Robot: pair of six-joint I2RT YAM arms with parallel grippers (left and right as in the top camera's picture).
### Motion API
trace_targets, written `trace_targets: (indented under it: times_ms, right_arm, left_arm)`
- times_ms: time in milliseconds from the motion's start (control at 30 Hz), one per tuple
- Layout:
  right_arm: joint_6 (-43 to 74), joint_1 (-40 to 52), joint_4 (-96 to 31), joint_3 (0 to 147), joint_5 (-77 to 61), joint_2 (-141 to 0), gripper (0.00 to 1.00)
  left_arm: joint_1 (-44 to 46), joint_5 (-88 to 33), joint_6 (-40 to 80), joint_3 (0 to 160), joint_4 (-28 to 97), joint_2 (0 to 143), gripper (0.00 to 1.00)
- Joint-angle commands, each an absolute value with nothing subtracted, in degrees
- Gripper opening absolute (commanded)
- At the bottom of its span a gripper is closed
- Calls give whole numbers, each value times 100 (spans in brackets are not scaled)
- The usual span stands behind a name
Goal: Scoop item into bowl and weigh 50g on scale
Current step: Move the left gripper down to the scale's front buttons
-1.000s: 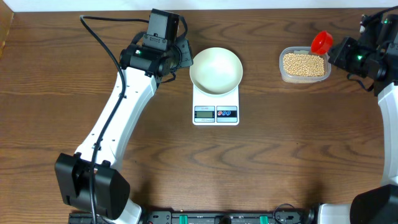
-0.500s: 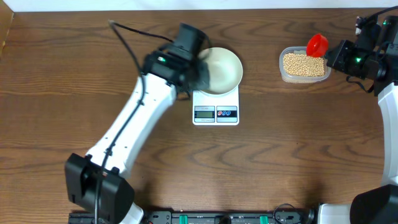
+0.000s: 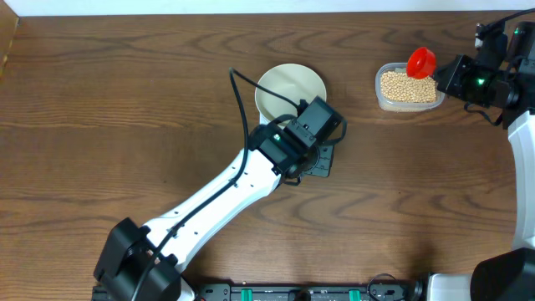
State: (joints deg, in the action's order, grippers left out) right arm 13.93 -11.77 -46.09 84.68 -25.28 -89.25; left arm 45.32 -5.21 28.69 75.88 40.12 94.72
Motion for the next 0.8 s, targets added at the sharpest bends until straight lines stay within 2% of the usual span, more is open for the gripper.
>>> trace_targets:
  times_ms: [0, 367, 767]
  right_arm:
    - [1295, -1192, -4633, 8549, -2604, -8921, 1]
    - [1186, -1192, -4628, 8549, -2602, -8921, 1]
    - [1162, -1197, -4635, 8549, -2558, -8921, 1]
  left_arm:
    - [4475, -209, 2853, 6976, 3485, 9421, 7]
    - [3752, -388, 1968, 5874, 1925, 9435, 7]
    - [3695, -414, 1715, 5828, 1481, 9835, 7]
